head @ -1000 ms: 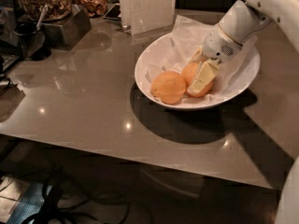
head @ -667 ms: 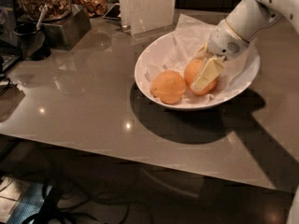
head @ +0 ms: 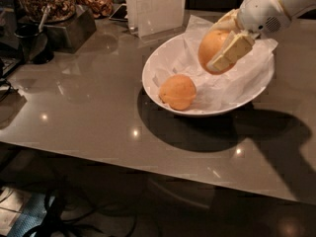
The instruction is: Pick orange from white bowl
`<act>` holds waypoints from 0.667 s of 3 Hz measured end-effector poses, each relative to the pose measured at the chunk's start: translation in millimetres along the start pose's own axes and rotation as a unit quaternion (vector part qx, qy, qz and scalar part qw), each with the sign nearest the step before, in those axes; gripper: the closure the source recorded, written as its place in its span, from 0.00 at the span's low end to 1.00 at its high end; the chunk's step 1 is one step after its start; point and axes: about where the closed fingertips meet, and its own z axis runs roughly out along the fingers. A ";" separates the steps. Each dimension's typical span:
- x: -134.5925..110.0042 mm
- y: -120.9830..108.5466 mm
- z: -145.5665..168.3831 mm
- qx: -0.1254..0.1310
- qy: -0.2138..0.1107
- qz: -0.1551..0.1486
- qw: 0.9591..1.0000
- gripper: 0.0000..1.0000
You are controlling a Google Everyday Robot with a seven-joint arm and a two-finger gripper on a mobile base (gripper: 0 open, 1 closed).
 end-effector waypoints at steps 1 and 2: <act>-12.5 12.1 -18.9 0.008 -0.045 -0.002 0.999 1.00; -3.8 24.8 -26.4 0.009 -0.079 0.032 0.996 1.00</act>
Offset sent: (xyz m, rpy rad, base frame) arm -0.0493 -0.0320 0.0123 0.2635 0.0655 -0.0876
